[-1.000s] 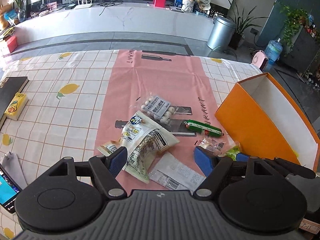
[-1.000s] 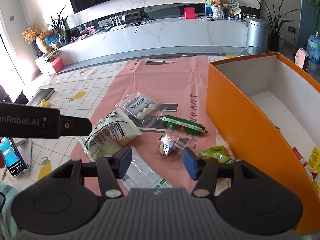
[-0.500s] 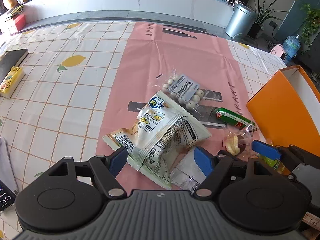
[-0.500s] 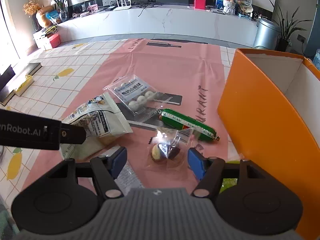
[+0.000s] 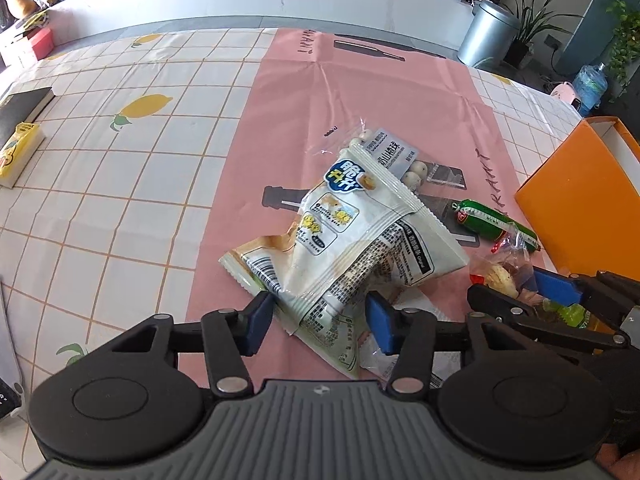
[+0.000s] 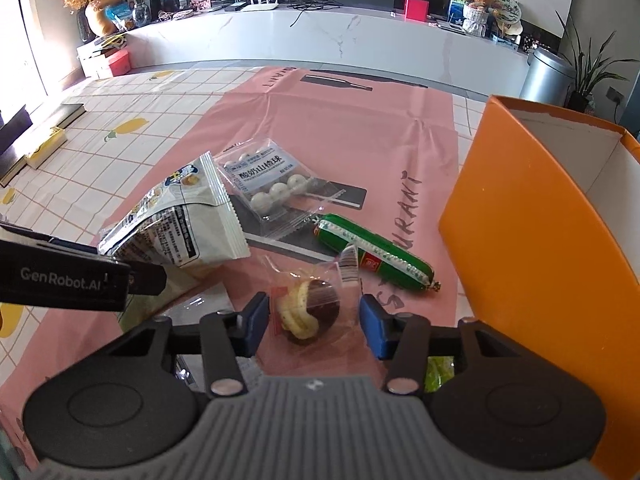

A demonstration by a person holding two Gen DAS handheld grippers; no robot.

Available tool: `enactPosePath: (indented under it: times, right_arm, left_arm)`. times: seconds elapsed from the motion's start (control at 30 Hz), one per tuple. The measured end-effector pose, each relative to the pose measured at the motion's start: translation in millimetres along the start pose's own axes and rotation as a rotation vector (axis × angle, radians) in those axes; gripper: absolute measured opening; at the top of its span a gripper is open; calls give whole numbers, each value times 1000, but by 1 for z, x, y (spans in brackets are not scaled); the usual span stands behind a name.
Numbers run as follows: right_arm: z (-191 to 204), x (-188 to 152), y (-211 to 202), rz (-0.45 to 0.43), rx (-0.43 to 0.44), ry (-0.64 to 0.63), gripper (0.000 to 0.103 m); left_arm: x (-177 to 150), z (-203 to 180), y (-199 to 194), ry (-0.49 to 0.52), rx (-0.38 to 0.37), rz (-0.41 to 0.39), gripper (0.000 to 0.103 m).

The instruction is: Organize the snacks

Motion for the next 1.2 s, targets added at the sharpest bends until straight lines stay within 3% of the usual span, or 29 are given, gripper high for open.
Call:
enactPosePath:
  times: [0.13, 0.3, 0.43, 0.63, 0.73, 0.8, 0.9, 1.03, 1.2]
  right_arm:
    - [0, 1, -4, -15, 7, -3, 44]
    - [-1, 4, -14, -53, 15, -5, 43]
    - [-5, 6, -16, -56, 42, 27, 42]
    - [-14, 4, -9, -38, 34, 58, 42]
    - [-19, 1, -4, -10, 65, 95, 42]
    - [-21, -1, -2, 1, 79, 116, 42]
    - [-24, -3, 2, 16, 94, 127, 42]
    - [-29, -3, 4, 30, 135, 171, 42]
    - [-32, -4, 7, 35, 164, 191, 45]
  left_arm:
    - [-5, 1, 3, -21, -28, -2, 46]
    - [-5, -1, -3, 5, -16, -27, 48]
    - [-5, -1, -11, -15, -27, -54, 66]
    - [-2, 2, -22, -48, -42, -100, 82]
    - [-1, 2, -22, -54, -56, -111, 82]
    - [3, -3, -24, -6, -53, -142, 82]
    - [12, -17, -25, 155, -28, -151, 83]
    - [21, -30, -13, 338, 2, -77, 85]
    - [21, -33, 5, 495, 42, 16, 86]
Point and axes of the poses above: each gripper's, at about its wrist camera, not at the fingertips, and y roughly the way its jaws point, z to its left, x to its top, the point moved 8 cm from there along y, roughly the way its jaws point, and after that the axes turned 12 degrees about -x, right-handed, at the moved point
